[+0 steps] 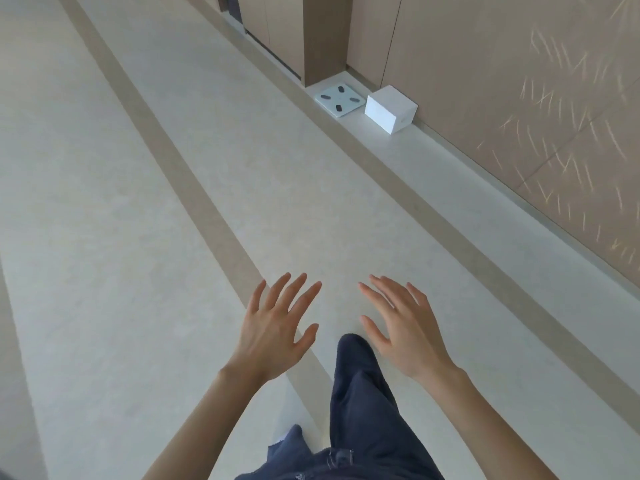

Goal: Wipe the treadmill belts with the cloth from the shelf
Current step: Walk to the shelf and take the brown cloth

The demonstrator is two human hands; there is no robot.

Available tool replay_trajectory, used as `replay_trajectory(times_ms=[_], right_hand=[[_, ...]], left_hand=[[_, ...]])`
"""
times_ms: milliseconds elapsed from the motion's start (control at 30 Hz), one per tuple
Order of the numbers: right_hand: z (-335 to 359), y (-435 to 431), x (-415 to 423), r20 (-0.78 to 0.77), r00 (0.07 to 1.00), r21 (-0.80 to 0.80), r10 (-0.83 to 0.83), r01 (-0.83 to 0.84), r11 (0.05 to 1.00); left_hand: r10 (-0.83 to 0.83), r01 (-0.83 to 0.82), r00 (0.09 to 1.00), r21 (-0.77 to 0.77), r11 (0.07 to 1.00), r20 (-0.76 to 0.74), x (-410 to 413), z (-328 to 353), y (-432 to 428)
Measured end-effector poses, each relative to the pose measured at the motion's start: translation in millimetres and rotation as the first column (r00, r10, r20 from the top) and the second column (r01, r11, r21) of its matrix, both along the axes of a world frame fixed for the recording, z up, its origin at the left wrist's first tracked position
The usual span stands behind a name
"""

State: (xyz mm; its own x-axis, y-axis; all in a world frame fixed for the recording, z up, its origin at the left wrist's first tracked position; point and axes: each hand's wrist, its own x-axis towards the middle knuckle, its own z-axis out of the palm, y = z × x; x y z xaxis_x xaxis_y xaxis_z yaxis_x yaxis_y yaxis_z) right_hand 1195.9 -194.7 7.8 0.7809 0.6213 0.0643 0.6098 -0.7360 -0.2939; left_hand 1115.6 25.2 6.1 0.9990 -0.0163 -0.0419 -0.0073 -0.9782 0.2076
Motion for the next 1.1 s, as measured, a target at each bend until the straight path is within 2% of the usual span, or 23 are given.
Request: replay_trajectory(times_ms=[333, 533, 700, 933, 1100], right_hand=[[22, -18, 177, 0.021, 1.0, 0.055, 0.015, -0.016, 0.998], [15, -3, 219, 0.008, 0.999, 0.069, 0.036, -0.037, 0.997], [-6, 16, 253, -0.048, 0.998, -0.012, 0.049, -0.049, 0.999], [4, 91, 358, -0.042, 0.998, -0.025, 0.045, -0.046, 0.999], [24, 157, 434, -0.013, 0.999, 0.043, 0.033, -0.032, 0.999]], left_hand=[[0.095, -0.095, 0.994, -0.004, 0.995, 0.06, 162, 21, -15], [0.079, -0.079, 0.997, -0.007, 0.997, 0.006, 214, 13, -13], [0.067, -0.067, 0.998, -0.066, 0.996, -0.006, 257, 0, 4], [0.089, -0.089, 0.996, -0.02, 0.996, 0.002, 352, -3, 81], [0.096, -0.096, 0.995, -0.028, 0.995, 0.021, 423, 11, 146]])
